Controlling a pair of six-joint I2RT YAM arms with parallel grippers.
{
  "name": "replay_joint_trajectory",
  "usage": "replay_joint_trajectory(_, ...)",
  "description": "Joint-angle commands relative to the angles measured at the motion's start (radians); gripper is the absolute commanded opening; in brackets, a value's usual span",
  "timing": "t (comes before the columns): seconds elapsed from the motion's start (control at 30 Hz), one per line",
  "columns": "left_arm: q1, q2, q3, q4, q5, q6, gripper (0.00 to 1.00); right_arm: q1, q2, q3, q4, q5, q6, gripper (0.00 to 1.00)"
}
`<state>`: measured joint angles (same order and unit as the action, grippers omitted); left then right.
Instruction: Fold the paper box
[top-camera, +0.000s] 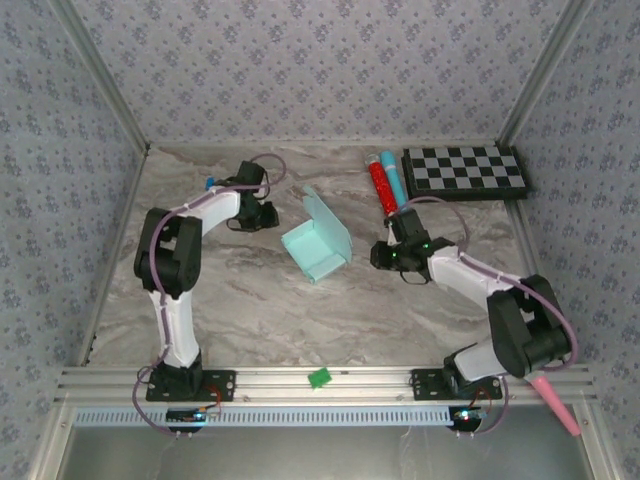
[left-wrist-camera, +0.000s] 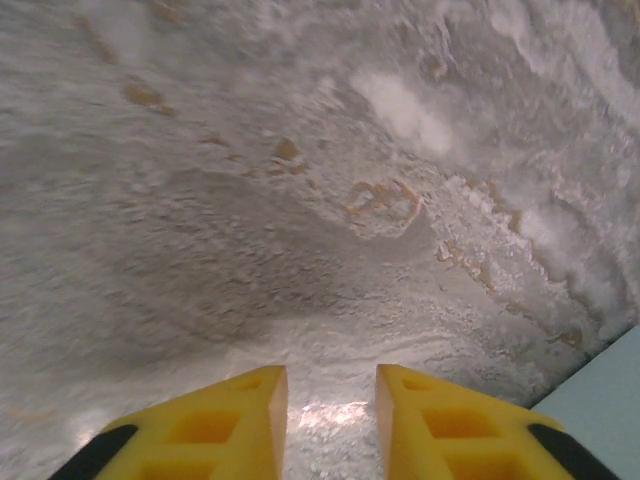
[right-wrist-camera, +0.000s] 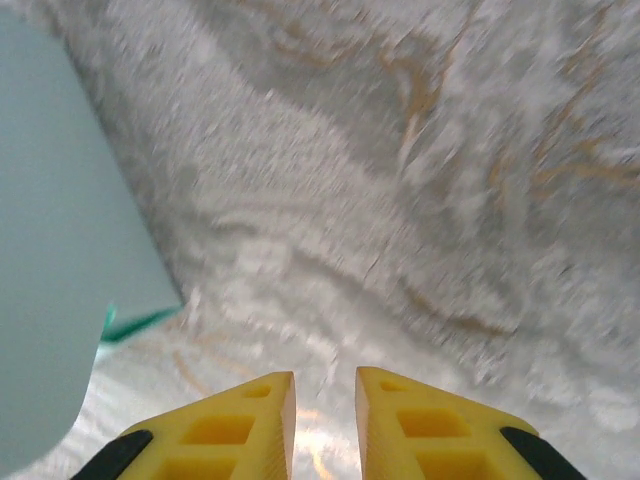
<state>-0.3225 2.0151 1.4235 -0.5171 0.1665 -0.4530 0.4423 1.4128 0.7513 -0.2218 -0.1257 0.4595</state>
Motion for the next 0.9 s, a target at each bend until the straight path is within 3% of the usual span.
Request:
replay_joint_trajectory(0.0, -0.004, 0.018, 0.030, -0.015, 0.118, 0.039, 0.25, 0.053, -0.035, -0.041, -0.033, 0.029, 0.045, 0.23)
replay_joint_trajectory(0.13, -0.005, 0.014, -0.005, 0.004, 0.182, 0.038, 0.17, 0.135, -0.050, -0.085, 0.007, 0.059, 0.126, 0.22)
replay_joint_trajectory(0.3, -0.019, -0.043, -0.091, 0.034, 0.200, 0.016, 0.14, 0.182, -0.023, -0.112, 0.097, 0.070, 0.222, 0.21)
replay_joint_trajectory(0.67, -0.054, -0.200, -0.293, 0.105, 0.244, -0.050, 0.12, 0.142, 0.137, 0.027, 0.111, 0.060, 0.178, 0.20)
replay_joint_trajectory(0.87, -0.101, -0.267, -0.394, 0.180, 0.256, -0.119, 0.13, 0.070, 0.218, 0.100, 0.093, 0.044, 0.075, 0.19)
